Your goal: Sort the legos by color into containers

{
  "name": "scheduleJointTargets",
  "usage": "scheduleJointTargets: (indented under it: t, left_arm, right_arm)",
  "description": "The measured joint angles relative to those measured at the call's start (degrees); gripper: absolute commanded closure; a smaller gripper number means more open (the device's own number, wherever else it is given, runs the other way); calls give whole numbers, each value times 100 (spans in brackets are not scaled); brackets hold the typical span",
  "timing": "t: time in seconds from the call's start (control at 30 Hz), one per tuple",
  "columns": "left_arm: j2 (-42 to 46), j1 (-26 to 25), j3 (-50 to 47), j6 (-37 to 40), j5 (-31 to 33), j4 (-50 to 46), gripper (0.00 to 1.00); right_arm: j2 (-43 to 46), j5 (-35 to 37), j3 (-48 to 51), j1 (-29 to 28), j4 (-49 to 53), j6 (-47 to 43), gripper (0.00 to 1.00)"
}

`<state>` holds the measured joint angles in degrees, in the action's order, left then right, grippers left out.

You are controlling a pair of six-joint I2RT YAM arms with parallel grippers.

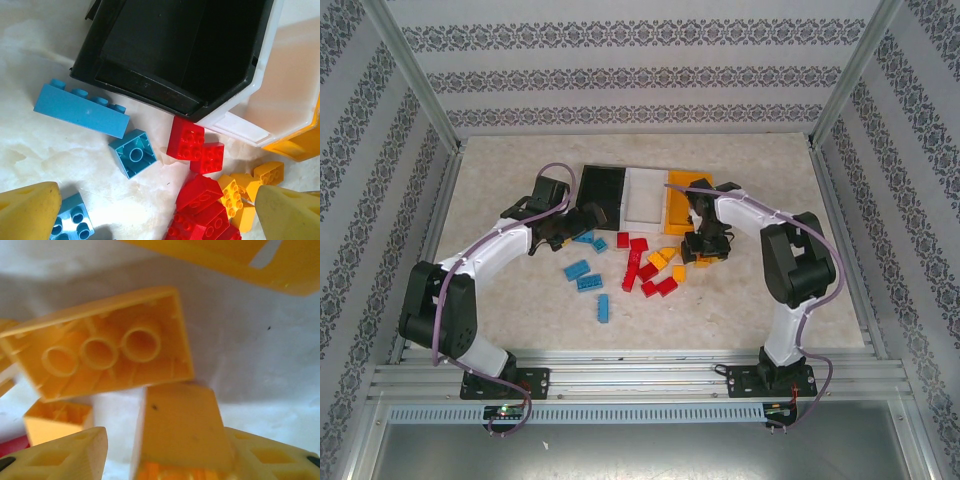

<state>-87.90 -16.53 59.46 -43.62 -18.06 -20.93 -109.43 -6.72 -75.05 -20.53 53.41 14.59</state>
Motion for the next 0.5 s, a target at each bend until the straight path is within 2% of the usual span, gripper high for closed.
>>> scheduleJointTargets:
  t: [0.13,0.33,0.5]
  left_arm:
    - [2,-2,-11,-48,46,0,0]
    - [11,-4,-13,-109,76,0,0]
    - [11,-42,-13,-160,120,0,0]
  right_arm:
    - [-177,2,0,57,-57,-9,43]
    - [-254,-28,0,133,-175,-2,58]
    - [-234,-20,4,168,-186,24,66]
